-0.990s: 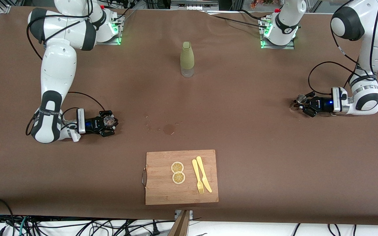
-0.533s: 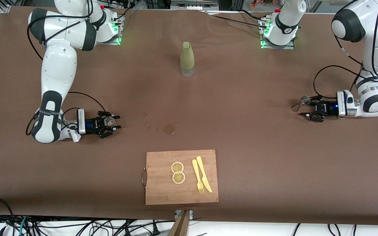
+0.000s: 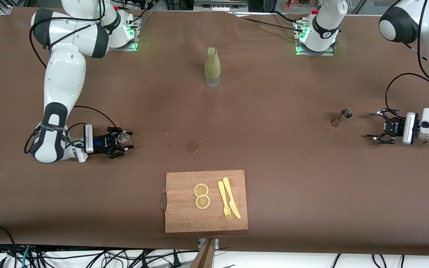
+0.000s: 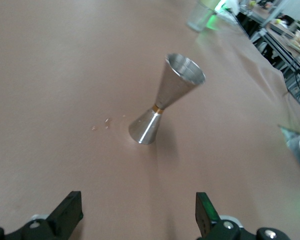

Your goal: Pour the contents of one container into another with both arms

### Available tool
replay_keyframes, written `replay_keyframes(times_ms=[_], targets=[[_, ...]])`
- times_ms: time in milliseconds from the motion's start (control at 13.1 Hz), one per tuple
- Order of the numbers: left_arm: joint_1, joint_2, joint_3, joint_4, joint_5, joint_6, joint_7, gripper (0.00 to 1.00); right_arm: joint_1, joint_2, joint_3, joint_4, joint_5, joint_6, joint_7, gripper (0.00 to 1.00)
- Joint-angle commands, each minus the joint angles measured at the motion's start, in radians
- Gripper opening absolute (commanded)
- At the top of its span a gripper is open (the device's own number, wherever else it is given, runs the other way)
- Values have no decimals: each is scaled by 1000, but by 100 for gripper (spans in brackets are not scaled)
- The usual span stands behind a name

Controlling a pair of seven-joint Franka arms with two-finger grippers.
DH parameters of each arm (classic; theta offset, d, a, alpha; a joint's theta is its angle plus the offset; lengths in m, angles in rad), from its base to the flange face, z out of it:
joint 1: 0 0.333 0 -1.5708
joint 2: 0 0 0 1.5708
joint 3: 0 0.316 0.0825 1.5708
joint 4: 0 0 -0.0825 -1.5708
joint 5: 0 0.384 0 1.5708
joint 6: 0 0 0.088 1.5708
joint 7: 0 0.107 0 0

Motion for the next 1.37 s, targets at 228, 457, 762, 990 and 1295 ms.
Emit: replay_keyframes(times_ms=[228, 457, 762, 990, 1295], targets=[[-116, -179, -11, 19, 147, -3, -699, 100, -16, 39, -44, 28, 13, -23, -33, 82], [-191, -283, -51, 18, 227, 0, -999, 100, -14, 34, -118, 45, -15, -23, -36, 99], [-231, -419, -191, 12, 365, 5, -1402, 100, -14, -94, -127, 39, -65, 113, -33, 99], [-283, -510, -264, 6, 457, 5, -1675, 100, -11, -316, -89, 17, -343, 291, 142, 99], [-307, -631, -341, 9, 560, -33, -1925, 100, -11, -568, -19, -46, -671, 425, 484, 99]])
